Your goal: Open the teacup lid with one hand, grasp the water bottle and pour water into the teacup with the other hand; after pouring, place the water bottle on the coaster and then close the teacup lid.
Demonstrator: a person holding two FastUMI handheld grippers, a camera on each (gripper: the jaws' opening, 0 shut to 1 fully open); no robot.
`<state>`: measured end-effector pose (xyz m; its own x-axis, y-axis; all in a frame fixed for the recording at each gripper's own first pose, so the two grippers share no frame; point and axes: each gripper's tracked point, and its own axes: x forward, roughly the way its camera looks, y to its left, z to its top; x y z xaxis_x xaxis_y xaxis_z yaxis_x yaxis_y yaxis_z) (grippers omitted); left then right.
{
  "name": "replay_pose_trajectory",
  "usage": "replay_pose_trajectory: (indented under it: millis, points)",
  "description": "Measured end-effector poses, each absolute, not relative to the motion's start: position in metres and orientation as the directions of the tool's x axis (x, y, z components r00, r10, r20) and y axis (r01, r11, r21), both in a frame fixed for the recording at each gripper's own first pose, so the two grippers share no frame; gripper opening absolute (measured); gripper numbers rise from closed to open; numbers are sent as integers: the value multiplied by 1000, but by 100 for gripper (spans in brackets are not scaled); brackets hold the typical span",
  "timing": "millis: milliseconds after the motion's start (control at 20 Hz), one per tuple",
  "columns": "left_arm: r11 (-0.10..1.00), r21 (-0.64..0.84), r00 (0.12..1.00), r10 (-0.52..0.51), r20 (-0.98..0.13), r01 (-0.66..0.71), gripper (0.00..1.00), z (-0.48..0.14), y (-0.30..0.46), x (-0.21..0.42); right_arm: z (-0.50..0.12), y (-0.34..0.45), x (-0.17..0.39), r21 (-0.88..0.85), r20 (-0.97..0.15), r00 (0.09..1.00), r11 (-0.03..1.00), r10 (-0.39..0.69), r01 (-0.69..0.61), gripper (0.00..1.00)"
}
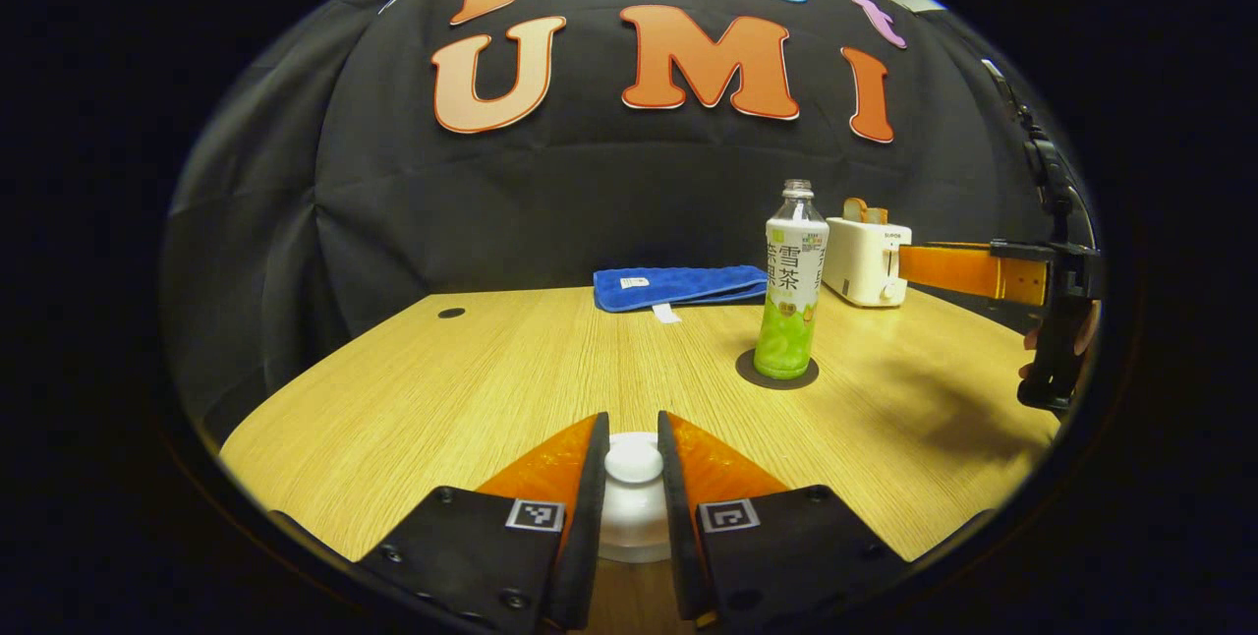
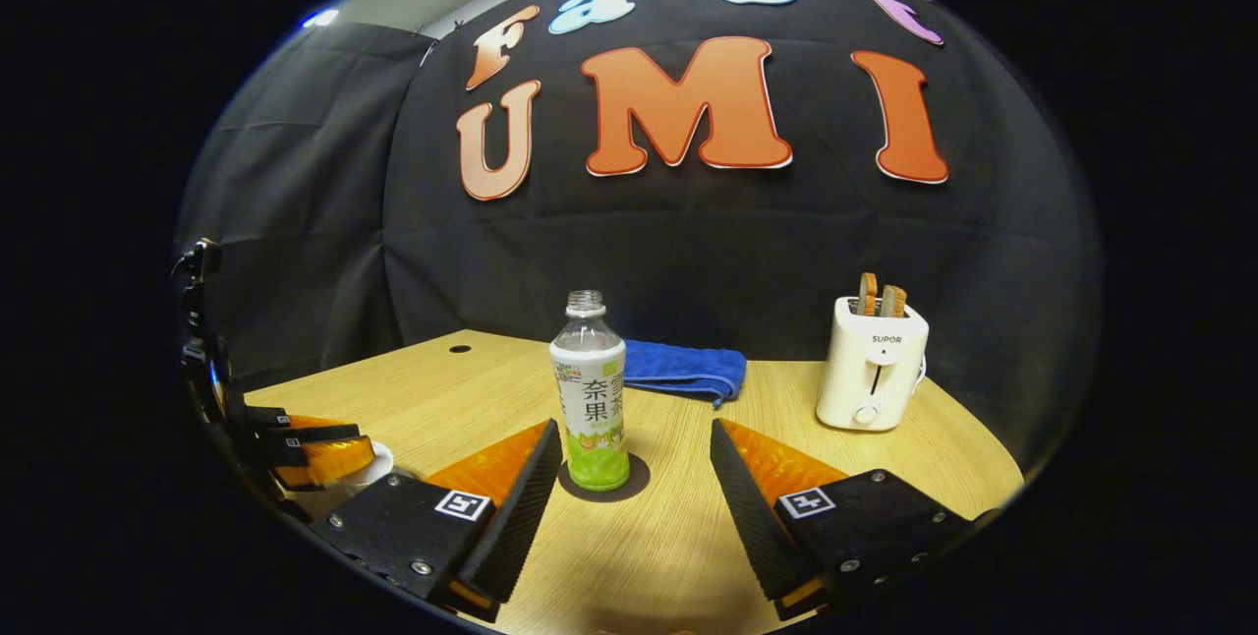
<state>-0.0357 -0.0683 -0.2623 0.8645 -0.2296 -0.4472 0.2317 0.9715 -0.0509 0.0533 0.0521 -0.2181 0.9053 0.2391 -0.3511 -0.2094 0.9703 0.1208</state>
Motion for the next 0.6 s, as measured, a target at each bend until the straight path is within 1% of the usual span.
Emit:
replay_pose_trajectory:
  millis: [100,150,300,350,400,450,550,600]
  points:
    - [974,-48,876,-219,-430,220,41,-253,-66,-36,-213,45,50,118,-341,913,974,223,-194,91]
    - [976,-43,884,-210,-417,212,54,-247,-64,-34,-210,41,49,115,-335,918,976,213,-185,91]
    - [985,-8,903,-159,-398,170,78,-232,-55,-26,-201,31,43,132,-329,924,978,195,-160,91]
    - [987,-9,911,-154,-381,163,84,-223,-54,-24,-193,30,42,136,-313,930,979,191,-155,92]
    - [987,-16,920,-155,-360,160,87,-213,-55,-20,-185,25,40,129,-300,937,981,178,-145,92]
    - [988,-20,928,-151,-339,154,87,-201,-55,-17,-178,20,40,115,-284,945,984,161,-133,91]
    - [994,-16,953,-107,-285,107,97,-176,-44,-8,-163,13,39,92,-253,958,989,137,-117,91]
    - [995,-19,960,-100,-260,98,99,-162,-40,-4,-155,11,35,80,-241,962,990,130,-114,91]
